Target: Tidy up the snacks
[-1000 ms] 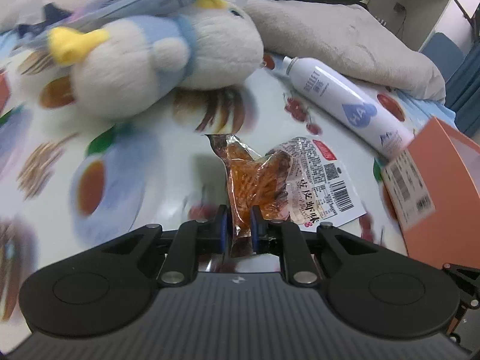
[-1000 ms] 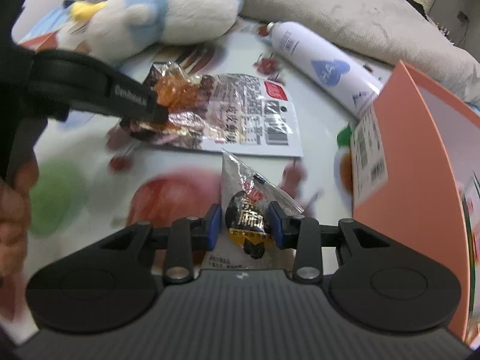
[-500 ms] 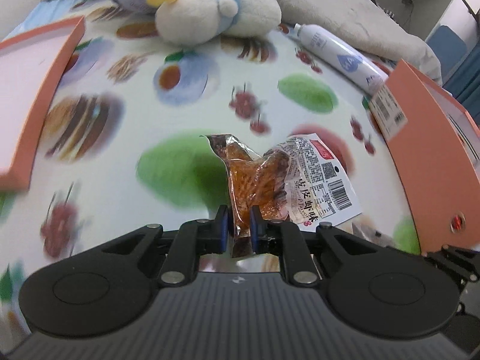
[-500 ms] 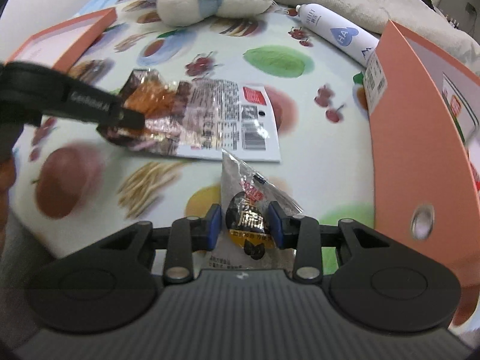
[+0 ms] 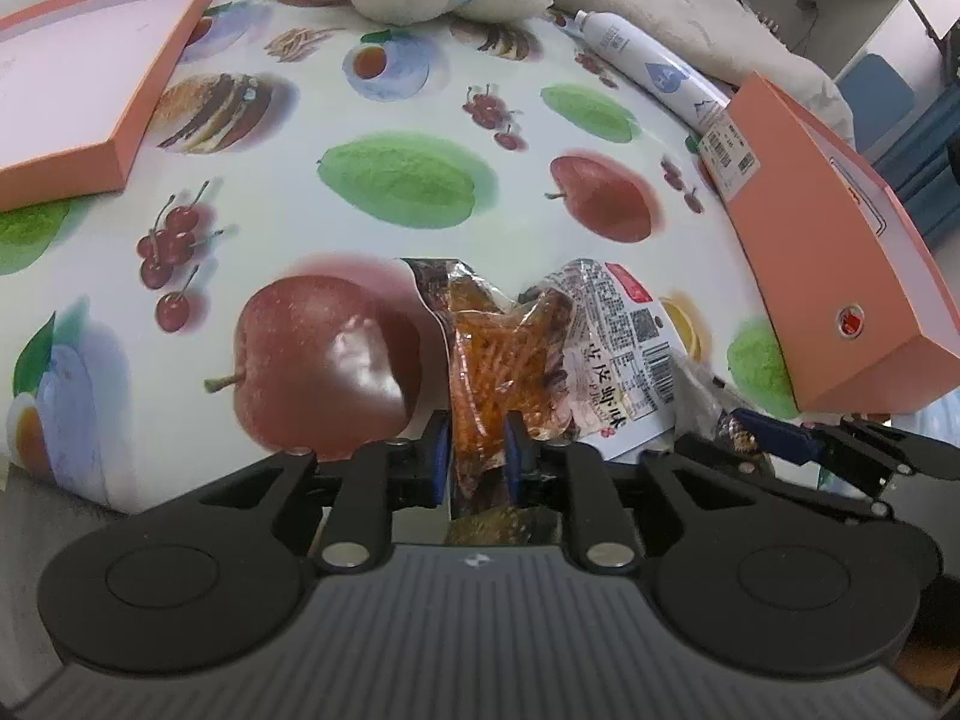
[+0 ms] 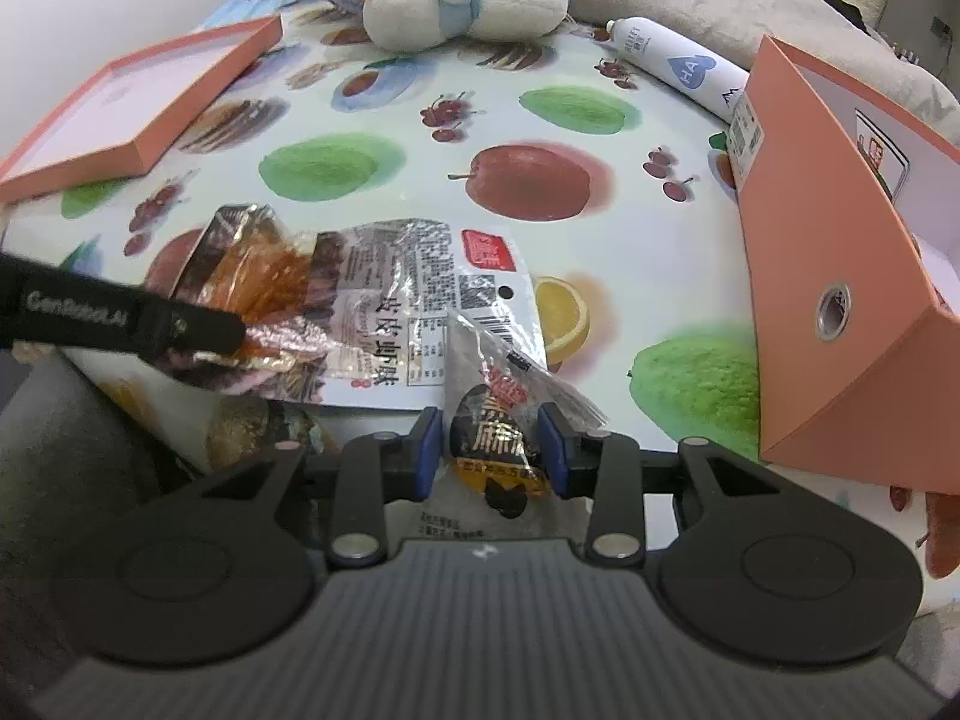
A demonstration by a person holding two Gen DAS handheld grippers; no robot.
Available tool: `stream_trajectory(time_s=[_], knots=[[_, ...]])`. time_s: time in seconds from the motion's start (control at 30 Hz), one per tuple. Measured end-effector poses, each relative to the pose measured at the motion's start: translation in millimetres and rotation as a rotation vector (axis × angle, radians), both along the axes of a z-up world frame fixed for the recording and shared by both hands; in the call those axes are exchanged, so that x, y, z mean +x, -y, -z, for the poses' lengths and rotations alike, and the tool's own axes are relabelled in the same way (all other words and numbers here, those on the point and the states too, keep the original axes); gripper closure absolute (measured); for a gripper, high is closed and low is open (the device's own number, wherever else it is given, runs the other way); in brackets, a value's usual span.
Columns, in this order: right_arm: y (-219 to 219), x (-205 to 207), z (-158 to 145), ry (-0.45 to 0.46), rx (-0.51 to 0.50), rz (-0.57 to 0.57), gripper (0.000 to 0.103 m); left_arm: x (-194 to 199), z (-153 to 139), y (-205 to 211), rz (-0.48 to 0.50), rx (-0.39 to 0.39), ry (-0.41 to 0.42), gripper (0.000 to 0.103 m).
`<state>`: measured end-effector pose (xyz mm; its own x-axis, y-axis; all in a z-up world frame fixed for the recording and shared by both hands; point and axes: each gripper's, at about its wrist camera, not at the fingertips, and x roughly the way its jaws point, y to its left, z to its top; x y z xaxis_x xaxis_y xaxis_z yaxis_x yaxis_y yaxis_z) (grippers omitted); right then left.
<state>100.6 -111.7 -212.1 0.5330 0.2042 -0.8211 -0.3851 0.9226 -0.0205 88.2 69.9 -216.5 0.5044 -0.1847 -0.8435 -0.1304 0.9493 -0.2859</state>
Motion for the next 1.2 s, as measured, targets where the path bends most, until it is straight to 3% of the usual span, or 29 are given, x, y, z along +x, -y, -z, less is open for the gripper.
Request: stream_trajectory(time_s=[0.03, 0.07, 0.13, 0.17, 0.23, 0.4, 0.57, 0.73, 0.83, 1.2], knots=[[1.6, 0.9, -0.8, -0.001, 0.011, 0.01, 0.064, -1.1, -0.8, -2.2, -0.007, -0.001, -0.005, 0.066], [2.7, 0.9, -1.9, -0.001, 0.023, 0.014, 0.062, -1.9, -1.9, -3.8, -0.011, -0.004, -0.009, 0.049], [4.4, 0.4, -5.2, 0.005, 0.037, 0.016, 0.053, -2.7, -4.9, -6.8, -0.013, -0.005, -0.006, 0.029], [5.4, -0.8, -6.5, 0.012, 0.039, 0.019, 0.05, -4.3, -6.7, -8.1, -0.015, -0.003, 0.001, 0.024], [8.4, -2.3, -8.6, 0.023, 0.044, 0.031, 0.034, -4.5, -8.2, -11.4, -0.015, -0.003, -0.004, 0.02], [18.2, -5.3, -5.4, 0.049, 0.032, 0.085, 0.031, -0.3, -9.1, -17.7, -0.01, 0.01, -0.024, 0.013], [24.8, -0.9, 5.7, -0.002, 0.072, 0.124, 0.026, 9.5, -7.7, -20.8, 0.011, -0.013, -0.035, 0.011], [18.7, -1.8, 14.2, -0.02, 0.081, 0.096, 0.029, 22.5, -6.4, -14.6, 0.029, 0.015, -0.029, 0.011], [13.4, -3.2, 14.4, 0.003, 0.031, 0.08, 0.045, 30.0, -7.1, -11.2, 0.039, 0.029, -0.018, 0.011], [25.1, -0.9, 12.6, 0.012, 0.018, 0.114, 0.05, 48.5, -0.9, 9.7, 0.106, 0.084, -0.012, 0.011]])
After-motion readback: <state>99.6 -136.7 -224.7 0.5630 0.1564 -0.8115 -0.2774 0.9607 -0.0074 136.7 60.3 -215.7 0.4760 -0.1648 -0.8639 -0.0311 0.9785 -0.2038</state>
